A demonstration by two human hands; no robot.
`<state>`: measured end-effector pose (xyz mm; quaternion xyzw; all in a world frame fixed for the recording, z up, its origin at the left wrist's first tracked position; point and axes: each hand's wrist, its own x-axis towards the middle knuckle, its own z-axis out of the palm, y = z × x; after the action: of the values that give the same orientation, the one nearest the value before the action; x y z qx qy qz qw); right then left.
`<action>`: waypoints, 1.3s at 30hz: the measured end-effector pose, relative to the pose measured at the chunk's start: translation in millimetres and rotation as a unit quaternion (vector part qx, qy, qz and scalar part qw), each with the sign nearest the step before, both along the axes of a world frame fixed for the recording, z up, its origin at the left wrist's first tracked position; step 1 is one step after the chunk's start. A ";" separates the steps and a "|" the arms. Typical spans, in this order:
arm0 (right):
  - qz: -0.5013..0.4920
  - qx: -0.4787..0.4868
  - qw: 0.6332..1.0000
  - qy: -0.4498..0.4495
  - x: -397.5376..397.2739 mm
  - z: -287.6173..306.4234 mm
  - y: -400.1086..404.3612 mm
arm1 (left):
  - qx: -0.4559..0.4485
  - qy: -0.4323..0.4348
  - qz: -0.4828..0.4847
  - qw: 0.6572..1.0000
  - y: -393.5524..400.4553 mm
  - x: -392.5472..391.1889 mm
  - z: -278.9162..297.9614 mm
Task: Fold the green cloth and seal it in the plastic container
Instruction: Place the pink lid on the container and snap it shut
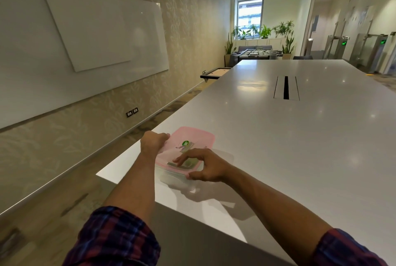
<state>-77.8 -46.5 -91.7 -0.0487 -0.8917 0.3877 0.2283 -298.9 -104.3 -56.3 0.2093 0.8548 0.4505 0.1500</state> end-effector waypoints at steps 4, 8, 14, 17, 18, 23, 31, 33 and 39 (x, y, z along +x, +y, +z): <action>0.002 -0.012 1.000 -0.003 -2.2 -3.7 -1.6 | 0.000 -0.010 -0.007 1.000 -1.9 0.8 0.6; -0.019 -0.039 0.999 -0.015 -4.7 -0.5 -0.3 | -0.026 0.017 0.001 1.000 0.5 7.2 2.2; -0.226 -0.063 0.969 0.077 -15.9 13.2 23.4 | 0.010 -0.062 0.032 0.997 2.7 2.3 1.1; -0.362 -0.058 0.929 -0.042 -17.0 19.0 50.3 | 0.015 -0.103 0.032 0.994 3.0 0.4 3.2; -0.375 -0.062 0.919 -0.101 -17.2 19.5 58.1 | 0.011 -0.113 0.030 0.993 3.2 -0.6 3.8; -0.371 -0.167 0.904 -0.131 -24.2 18.3 78.4 | -0.025 -0.166 0.019 0.986 5.8 -3.0 6.1; -0.396 -0.253 0.873 -0.131 -29.9 10.6 85.4 | 0.001 -0.232 -0.008 0.973 -5.4 3.4 3.6; -0.382 -0.316 0.861 -0.111 -30.2 3.1 85.5 | 0.010 -0.229 -0.013 0.973 -7.0 7.5 3.9; -0.346 -0.436 0.829 -0.057 -28.2 -2.0 91.1 | 0.002 -0.244 -0.015 0.970 -7.8 11.9 12.1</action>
<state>-106.0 44.7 -93.7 -0.4710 -0.5661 0.6283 0.2510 -287.0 -112.1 -44.1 0.1059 0.7884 0.4871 0.3606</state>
